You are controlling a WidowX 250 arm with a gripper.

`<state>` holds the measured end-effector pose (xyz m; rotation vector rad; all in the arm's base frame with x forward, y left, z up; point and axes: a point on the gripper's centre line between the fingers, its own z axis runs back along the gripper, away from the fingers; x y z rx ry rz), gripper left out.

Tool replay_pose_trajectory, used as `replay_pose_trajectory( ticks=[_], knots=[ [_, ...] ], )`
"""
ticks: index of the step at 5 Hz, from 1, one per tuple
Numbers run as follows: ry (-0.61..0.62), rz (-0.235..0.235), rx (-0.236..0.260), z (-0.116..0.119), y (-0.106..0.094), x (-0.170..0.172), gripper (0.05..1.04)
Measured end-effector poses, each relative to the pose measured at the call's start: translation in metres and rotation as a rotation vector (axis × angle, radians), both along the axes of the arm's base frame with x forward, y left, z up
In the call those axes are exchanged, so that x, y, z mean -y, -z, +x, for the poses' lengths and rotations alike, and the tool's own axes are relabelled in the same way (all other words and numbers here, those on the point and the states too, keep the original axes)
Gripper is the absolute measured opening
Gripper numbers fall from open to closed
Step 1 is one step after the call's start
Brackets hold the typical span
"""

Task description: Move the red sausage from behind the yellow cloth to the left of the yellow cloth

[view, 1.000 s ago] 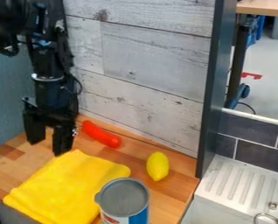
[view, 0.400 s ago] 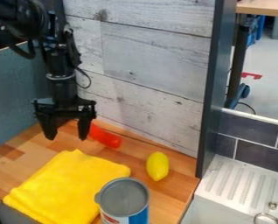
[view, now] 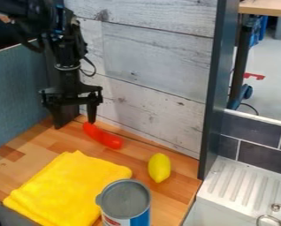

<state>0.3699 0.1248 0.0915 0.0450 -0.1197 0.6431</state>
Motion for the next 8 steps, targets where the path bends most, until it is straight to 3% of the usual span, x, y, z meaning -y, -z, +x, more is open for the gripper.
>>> replay_pose_trajectory(
  ticks=[1,3,5,7,8],
  knots=[
    [-0.126,-0.018,0.076,0.02,0.022,0.0,1.001],
    [-0.354,-0.043,0.197,0.042,0.036,-0.007,1.001],
    [-0.448,-0.058,0.217,0.047,0.048,-0.008,1.001],
    [-0.5,-0.113,0.18,0.053,0.074,-0.003,1.001],
    [-0.537,-0.119,0.197,0.056,0.074,-0.004,1.001]
  ],
)
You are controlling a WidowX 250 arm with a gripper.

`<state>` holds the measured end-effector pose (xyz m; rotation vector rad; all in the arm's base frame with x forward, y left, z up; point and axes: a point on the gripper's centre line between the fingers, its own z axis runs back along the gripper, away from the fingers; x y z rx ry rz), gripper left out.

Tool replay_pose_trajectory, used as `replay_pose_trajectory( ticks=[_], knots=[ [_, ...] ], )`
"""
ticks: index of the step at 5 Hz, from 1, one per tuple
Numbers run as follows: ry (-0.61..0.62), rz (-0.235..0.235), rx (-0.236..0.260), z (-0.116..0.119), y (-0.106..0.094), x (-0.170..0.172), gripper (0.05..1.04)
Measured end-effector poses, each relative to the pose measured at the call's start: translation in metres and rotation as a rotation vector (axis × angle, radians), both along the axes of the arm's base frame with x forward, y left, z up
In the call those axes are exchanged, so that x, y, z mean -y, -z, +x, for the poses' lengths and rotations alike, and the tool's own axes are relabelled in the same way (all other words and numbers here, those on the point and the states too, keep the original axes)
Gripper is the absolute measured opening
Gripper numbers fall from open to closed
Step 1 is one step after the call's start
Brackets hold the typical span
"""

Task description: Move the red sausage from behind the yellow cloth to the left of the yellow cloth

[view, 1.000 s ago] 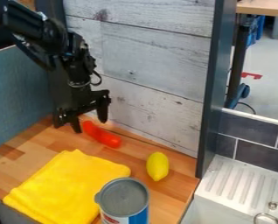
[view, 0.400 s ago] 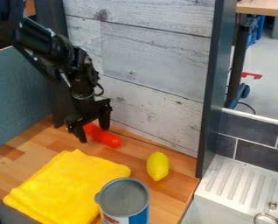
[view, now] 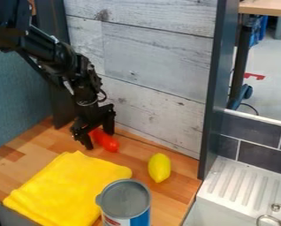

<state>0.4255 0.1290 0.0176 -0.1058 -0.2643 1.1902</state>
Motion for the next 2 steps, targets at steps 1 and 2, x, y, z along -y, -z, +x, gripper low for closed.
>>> replay_pose_trajectory(
  ticks=[1,2],
  knots=[
    [-0.017,0.01,-0.026,-0.0038,0.0018,-0.0023,0.947],
    [-0.019,0.027,-0.061,-0.0053,0.0036,-0.0049,0.661]
  ],
)
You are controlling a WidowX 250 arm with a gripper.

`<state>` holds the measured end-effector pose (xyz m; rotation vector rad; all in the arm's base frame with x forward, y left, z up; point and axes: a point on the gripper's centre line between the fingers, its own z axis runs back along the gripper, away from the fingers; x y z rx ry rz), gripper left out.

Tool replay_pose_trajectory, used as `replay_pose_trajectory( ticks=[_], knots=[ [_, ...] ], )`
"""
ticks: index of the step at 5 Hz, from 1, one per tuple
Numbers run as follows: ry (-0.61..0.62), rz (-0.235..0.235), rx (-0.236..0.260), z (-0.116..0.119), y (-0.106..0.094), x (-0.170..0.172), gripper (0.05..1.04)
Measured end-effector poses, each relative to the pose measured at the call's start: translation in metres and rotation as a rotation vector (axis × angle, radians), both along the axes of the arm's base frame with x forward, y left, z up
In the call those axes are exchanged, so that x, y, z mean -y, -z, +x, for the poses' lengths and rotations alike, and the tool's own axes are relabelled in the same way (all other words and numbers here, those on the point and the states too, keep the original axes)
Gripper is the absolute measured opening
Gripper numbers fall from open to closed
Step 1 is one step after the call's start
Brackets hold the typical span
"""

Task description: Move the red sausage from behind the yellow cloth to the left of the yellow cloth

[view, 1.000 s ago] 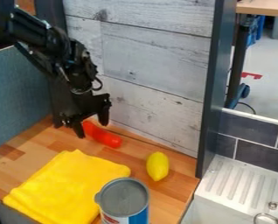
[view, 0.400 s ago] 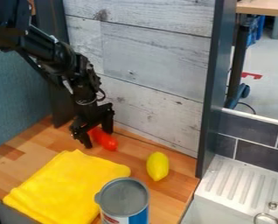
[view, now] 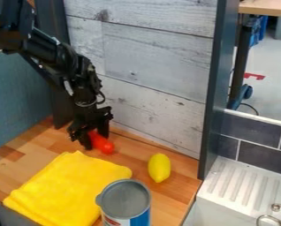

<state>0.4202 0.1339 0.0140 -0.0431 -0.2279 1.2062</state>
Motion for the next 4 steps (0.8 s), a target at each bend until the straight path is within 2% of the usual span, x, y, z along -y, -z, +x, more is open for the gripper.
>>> replay_pose_trajectory(
  ticks=[1,2,4],
  knots=[
    [-0.102,0.018,-0.021,-0.005,0.0,-0.006,0.559],
    [-0.127,0.0,-0.005,-0.003,0.0,-0.004,0.559],
    [-0.264,-0.035,0.044,0.001,-0.016,-0.003,0.559]
  ],
)
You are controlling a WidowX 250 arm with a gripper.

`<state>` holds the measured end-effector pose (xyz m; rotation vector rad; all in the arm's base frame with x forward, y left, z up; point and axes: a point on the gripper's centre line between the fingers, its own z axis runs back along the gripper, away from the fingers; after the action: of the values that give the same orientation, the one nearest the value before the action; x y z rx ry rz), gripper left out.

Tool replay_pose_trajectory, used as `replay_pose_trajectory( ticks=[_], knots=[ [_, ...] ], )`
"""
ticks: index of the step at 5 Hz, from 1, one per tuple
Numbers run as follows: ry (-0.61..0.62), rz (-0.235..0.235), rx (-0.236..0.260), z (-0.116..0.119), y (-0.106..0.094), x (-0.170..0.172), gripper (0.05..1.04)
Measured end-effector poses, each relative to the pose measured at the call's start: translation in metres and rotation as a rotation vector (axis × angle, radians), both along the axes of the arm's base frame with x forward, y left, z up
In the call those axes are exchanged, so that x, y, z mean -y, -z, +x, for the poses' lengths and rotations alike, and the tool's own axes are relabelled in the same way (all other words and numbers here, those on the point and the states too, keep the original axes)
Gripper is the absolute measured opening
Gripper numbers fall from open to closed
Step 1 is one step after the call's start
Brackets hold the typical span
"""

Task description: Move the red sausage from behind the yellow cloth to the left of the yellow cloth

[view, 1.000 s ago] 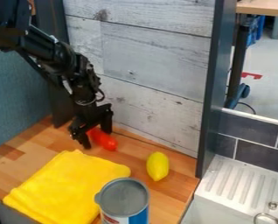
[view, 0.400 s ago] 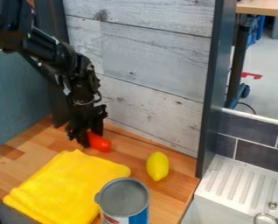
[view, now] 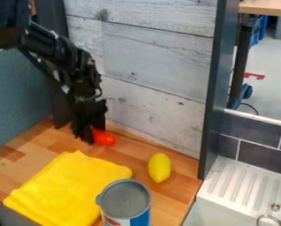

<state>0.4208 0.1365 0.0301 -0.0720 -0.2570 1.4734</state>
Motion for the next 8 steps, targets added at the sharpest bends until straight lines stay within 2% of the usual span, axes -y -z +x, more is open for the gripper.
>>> replay_pose_trajectory(
  ticks=[1,2,3,4,5,6,7,8],
  knots=[
    [0.002,-0.005,0.072,-0.013,-0.027,0.007,0.559],
    [0.111,0.004,0.049,-0.043,-0.037,0.002,0.559],
    [0.319,0.044,-0.138,-0.076,-0.039,-0.013,0.559],
    [0.537,0.033,-0.265,-0.094,-0.048,-0.026,0.559],
    [0.752,0.039,-0.451,-0.108,-0.04,-0.045,0.559],
    [0.958,0.06,-0.569,-0.127,-0.029,-0.052,0.559],
    [1.123,0.059,-0.526,-0.132,-0.019,-0.062,0.559],
    [1.269,0.052,-0.419,-0.134,-0.01,-0.072,0.559]
  ],
)
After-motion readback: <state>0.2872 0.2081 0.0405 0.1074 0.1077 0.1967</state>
